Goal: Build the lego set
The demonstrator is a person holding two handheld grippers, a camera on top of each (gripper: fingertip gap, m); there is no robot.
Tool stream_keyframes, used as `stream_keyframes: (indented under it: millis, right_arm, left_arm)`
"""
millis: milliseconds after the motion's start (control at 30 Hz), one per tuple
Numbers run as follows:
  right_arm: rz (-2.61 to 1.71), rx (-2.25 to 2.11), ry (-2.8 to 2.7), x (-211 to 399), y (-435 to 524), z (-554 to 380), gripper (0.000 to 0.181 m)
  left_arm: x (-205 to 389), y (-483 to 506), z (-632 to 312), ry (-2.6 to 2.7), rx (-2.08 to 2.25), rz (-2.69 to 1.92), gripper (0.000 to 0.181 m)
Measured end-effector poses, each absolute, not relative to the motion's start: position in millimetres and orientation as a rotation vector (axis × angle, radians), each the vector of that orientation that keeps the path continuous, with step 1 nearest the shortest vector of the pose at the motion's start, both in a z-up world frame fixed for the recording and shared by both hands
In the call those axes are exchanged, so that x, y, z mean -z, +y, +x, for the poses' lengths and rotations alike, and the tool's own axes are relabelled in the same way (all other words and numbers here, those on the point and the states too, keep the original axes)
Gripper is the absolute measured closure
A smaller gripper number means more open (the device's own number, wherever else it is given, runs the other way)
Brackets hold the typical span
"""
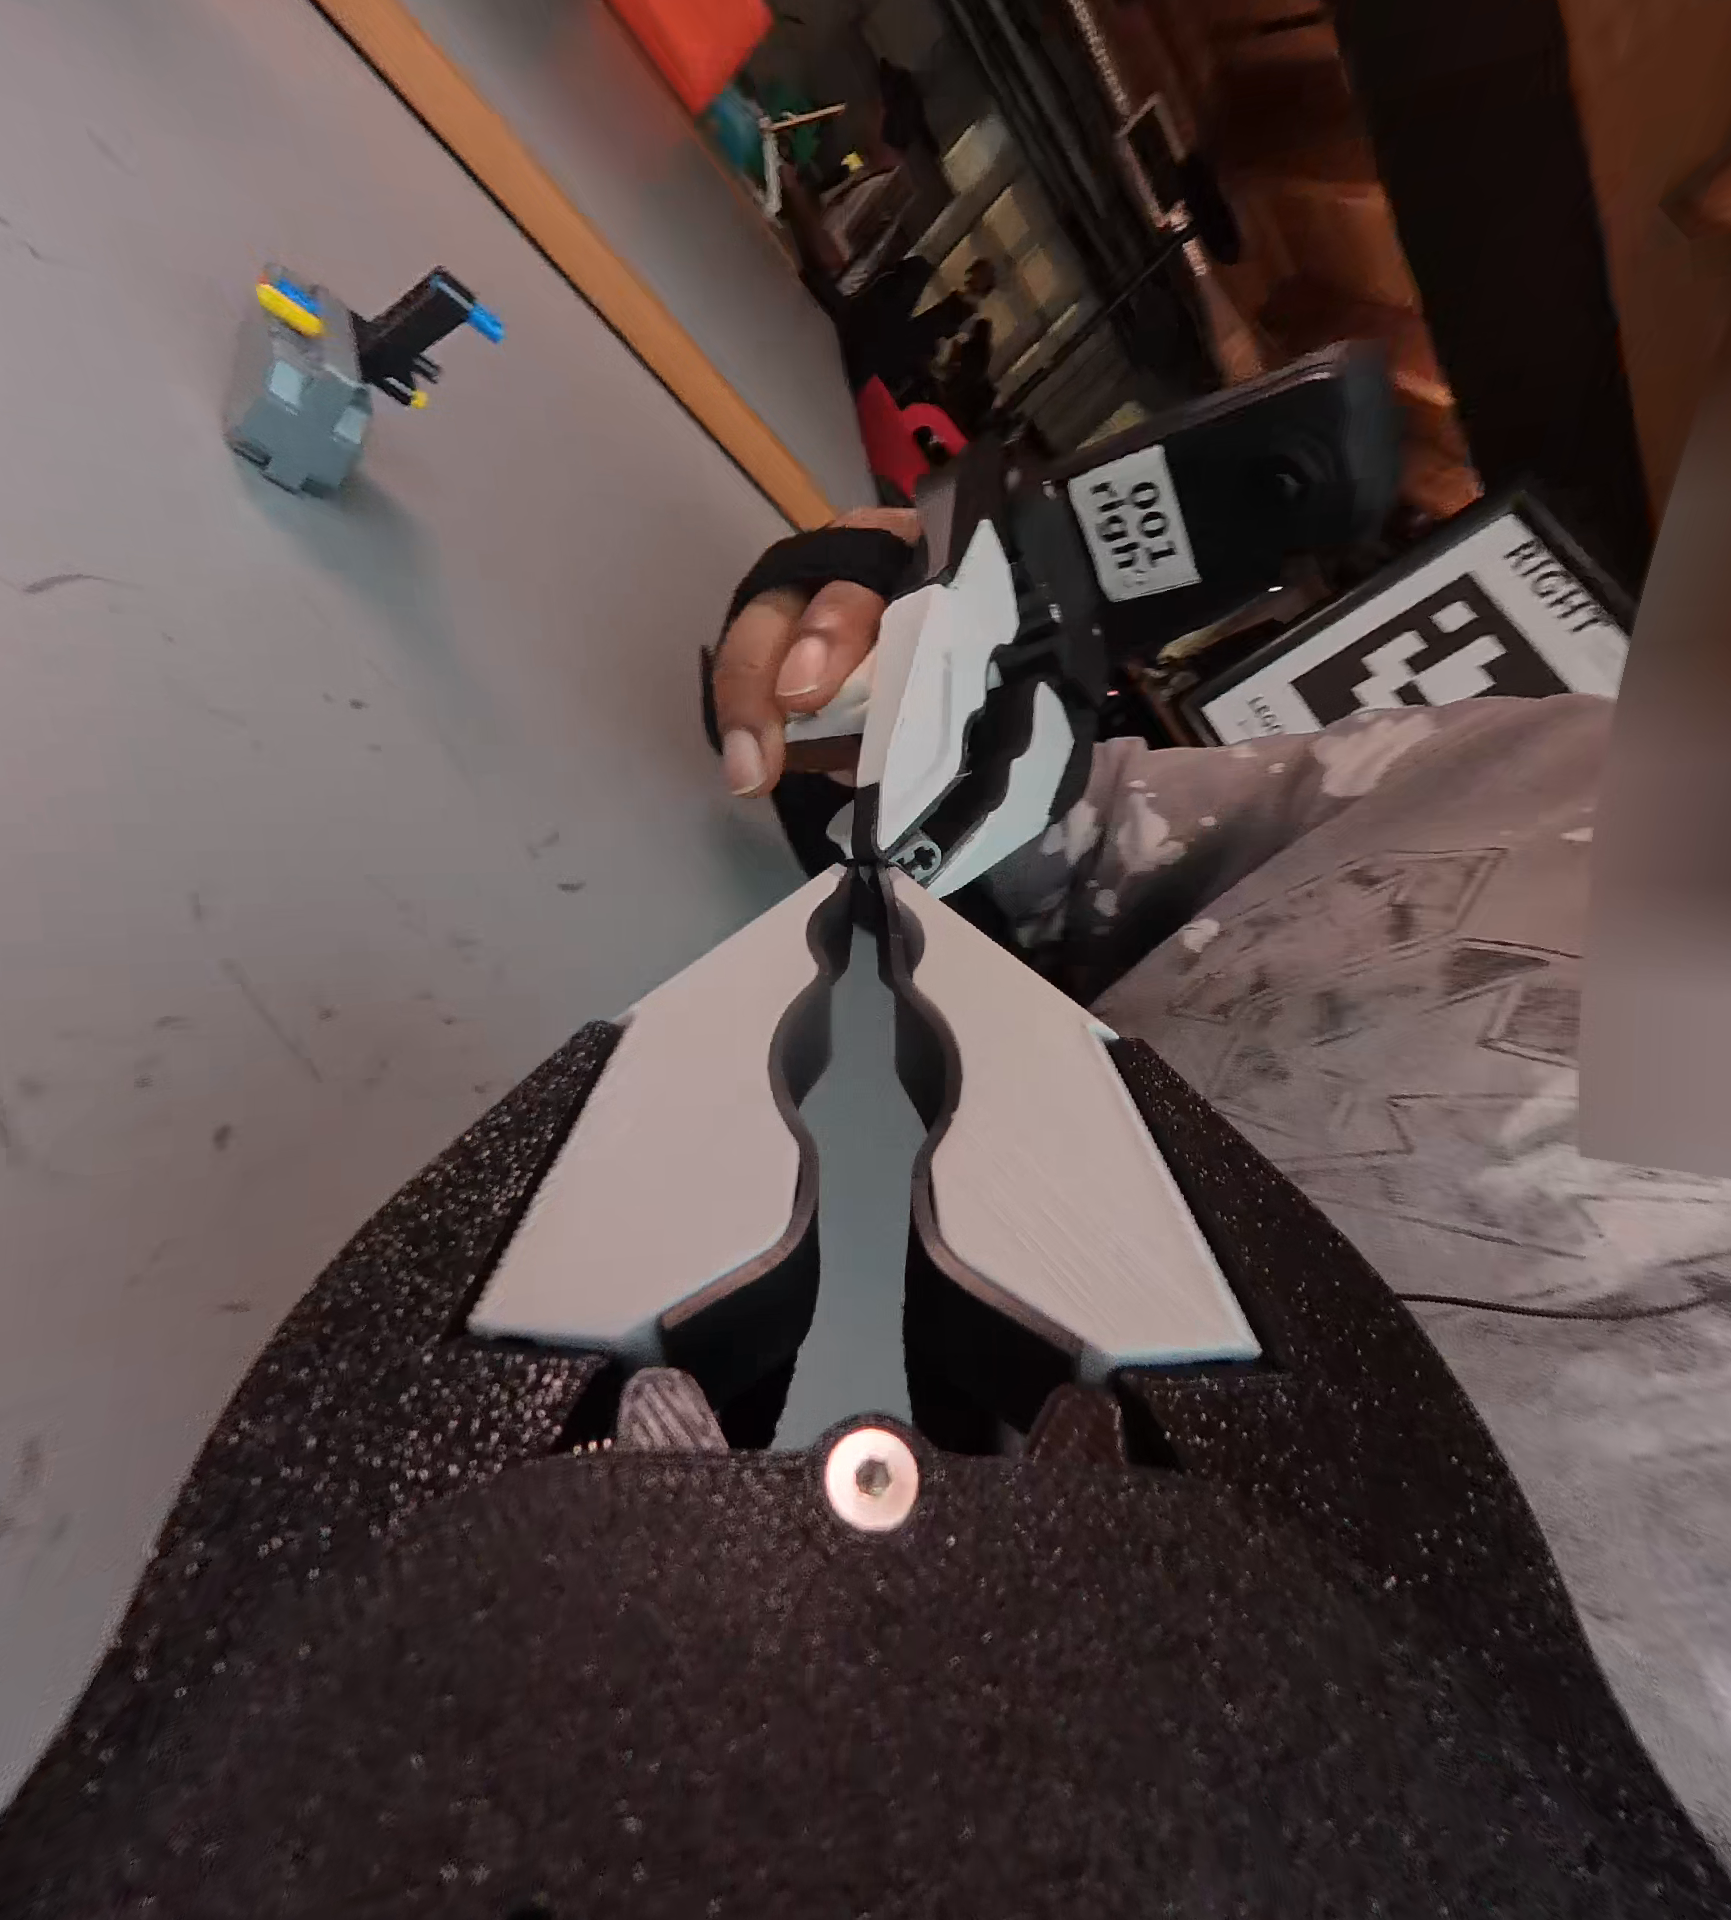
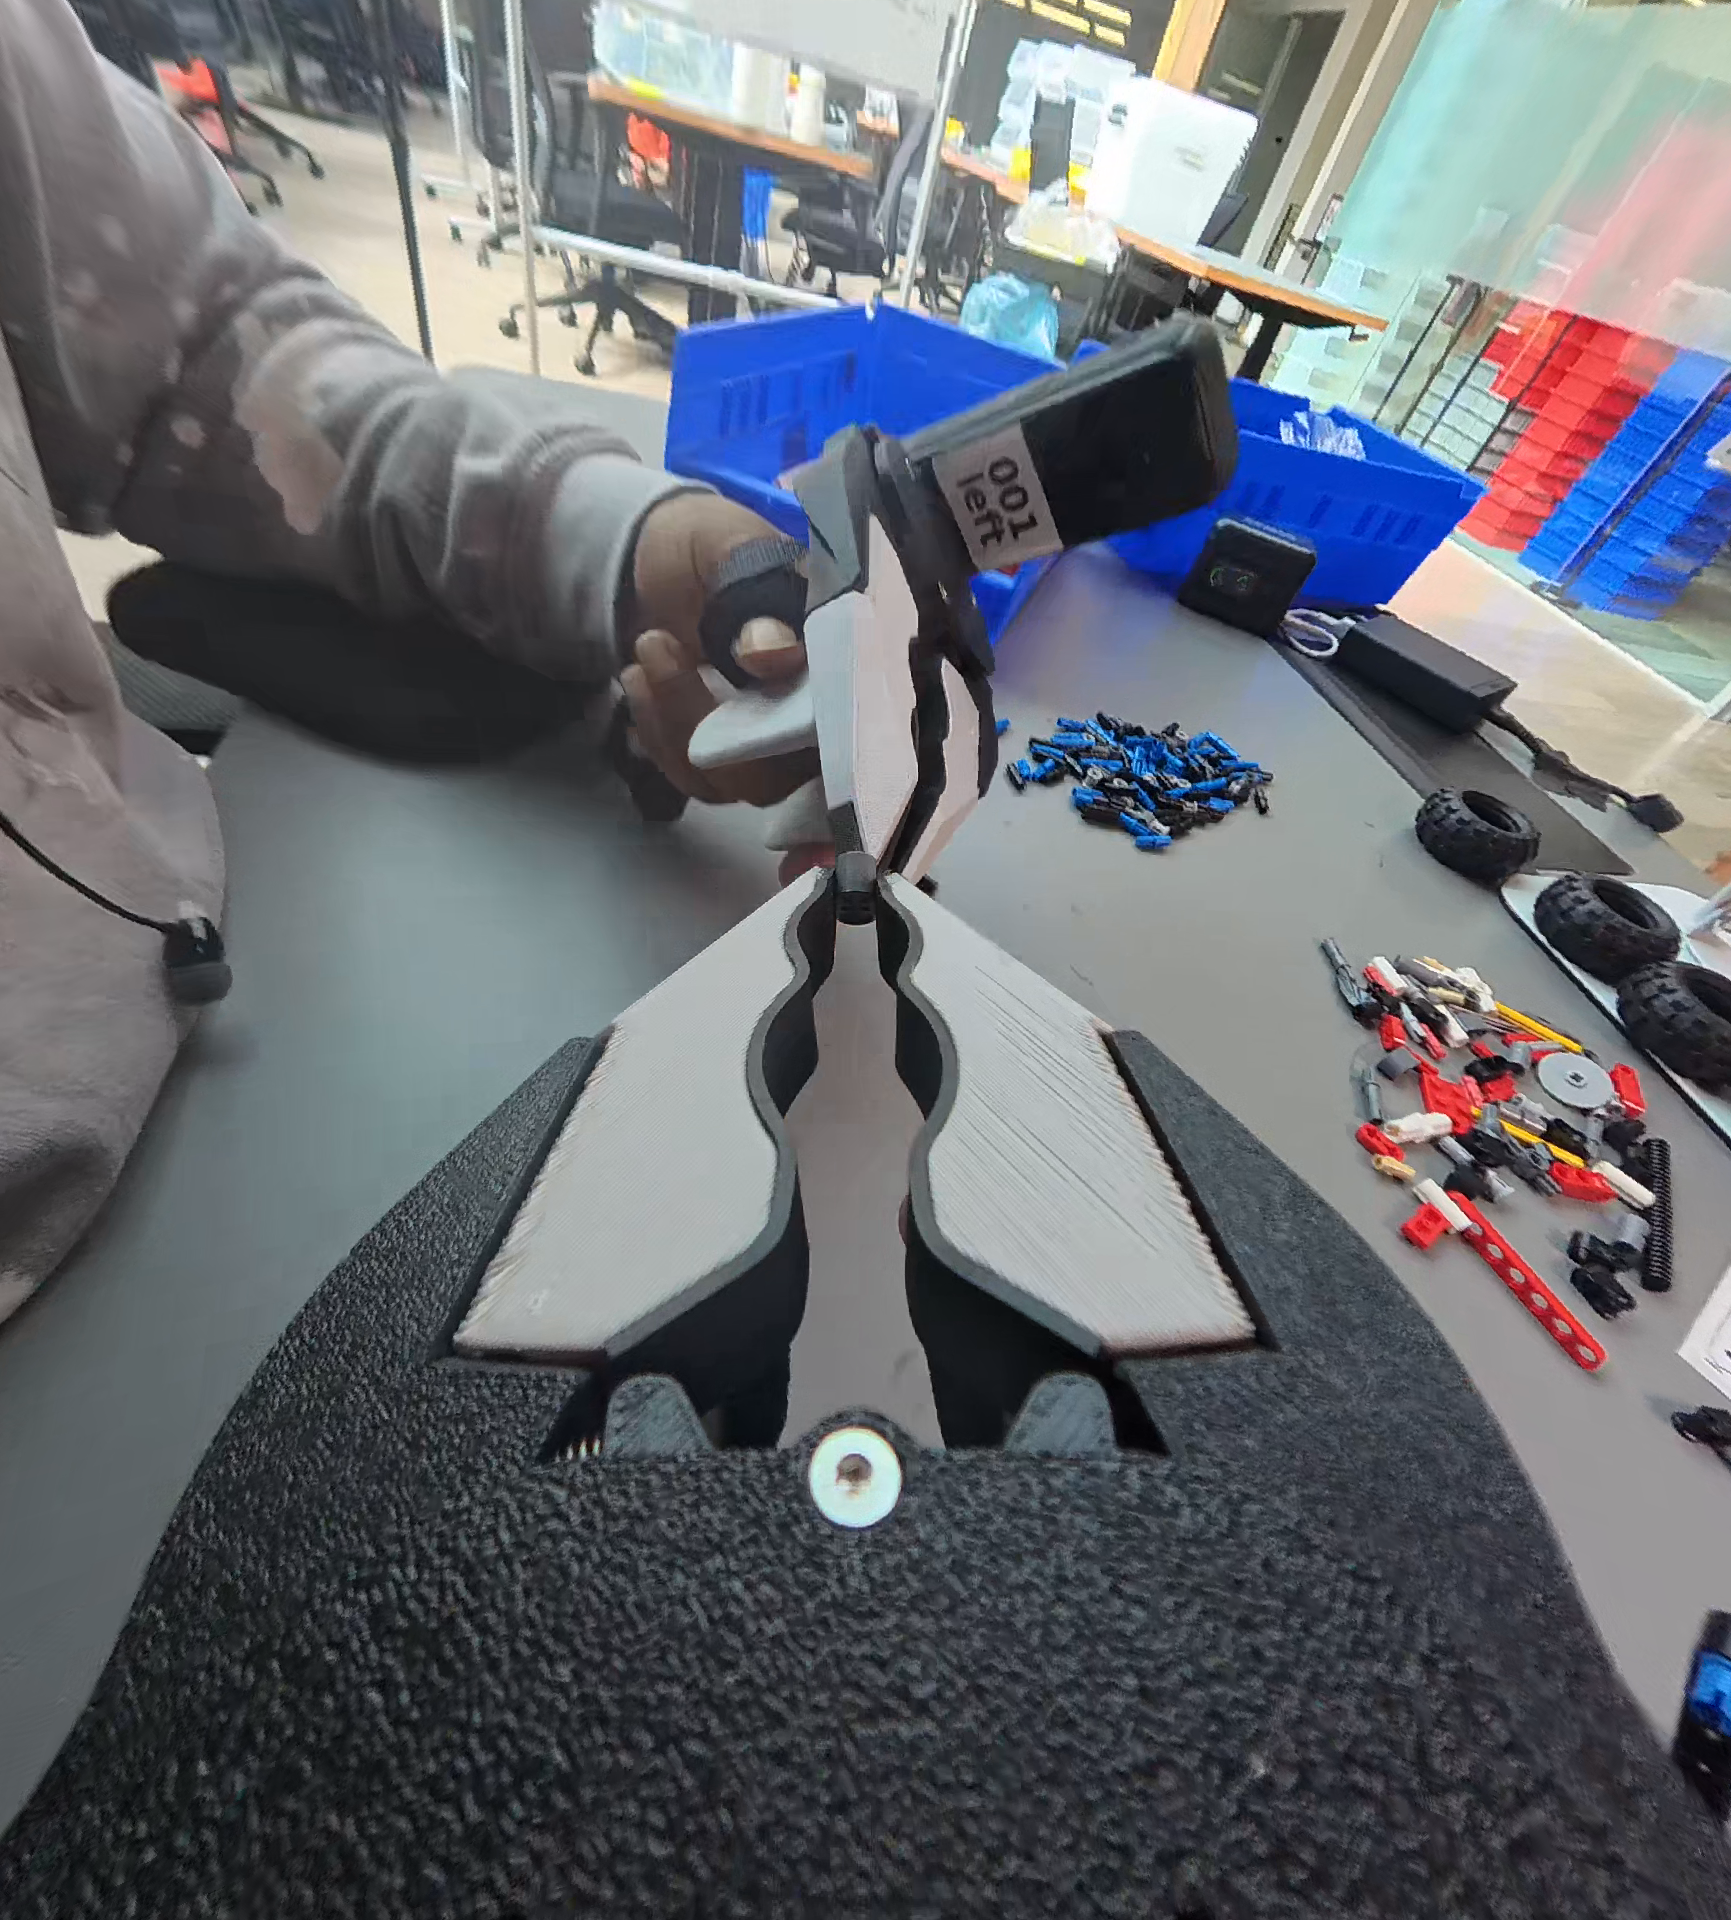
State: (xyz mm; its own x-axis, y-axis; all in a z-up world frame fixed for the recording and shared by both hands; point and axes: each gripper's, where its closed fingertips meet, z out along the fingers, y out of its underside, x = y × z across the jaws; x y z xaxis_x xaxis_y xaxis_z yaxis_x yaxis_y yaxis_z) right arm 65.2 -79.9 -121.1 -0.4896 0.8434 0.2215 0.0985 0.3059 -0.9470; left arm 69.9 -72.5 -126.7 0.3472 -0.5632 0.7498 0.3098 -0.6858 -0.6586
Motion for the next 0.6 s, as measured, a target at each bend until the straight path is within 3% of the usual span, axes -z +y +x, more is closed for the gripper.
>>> stream_keyframes:
  millis: [133, 233, 300, 467, 600]
  right_arm:
    - [-0.853, -0.982, -1.917, 147.9, -71.5, 58.8, 0.174]
    - [-0.839, -0.926, -1.922, 148.6, -70.9, 56.5, 0.174]
    - [-0.835, -0.894, -1.923, 149.8, -69.5, 55.8, 0.174]
    - [-0.804, -0.821, -1.916, 151.2, -68.1, 54.1, 0.174]
    - [-0.768, -0.801, -1.885, 146.2, -69.6, 52.7, 0.174]
  left_arm:
    - [152.9, -65.3, 60.6, 0.266, 1.124, -2.027, 0.174]
    - [153.6, -66.3, 58.7, 0.204, 1.218, -2.026, 0.17]
    - [148.9, -68.2, 59.7, 0.154, 1.355, -1.989, 0.157]
    - [148.3, -66.9, 63.7, 0.089, 1.456, -1.966, 0.155]
    - [143.6, -67.3, 68.2, 0.098, 1.485, -1.933, 0.166]
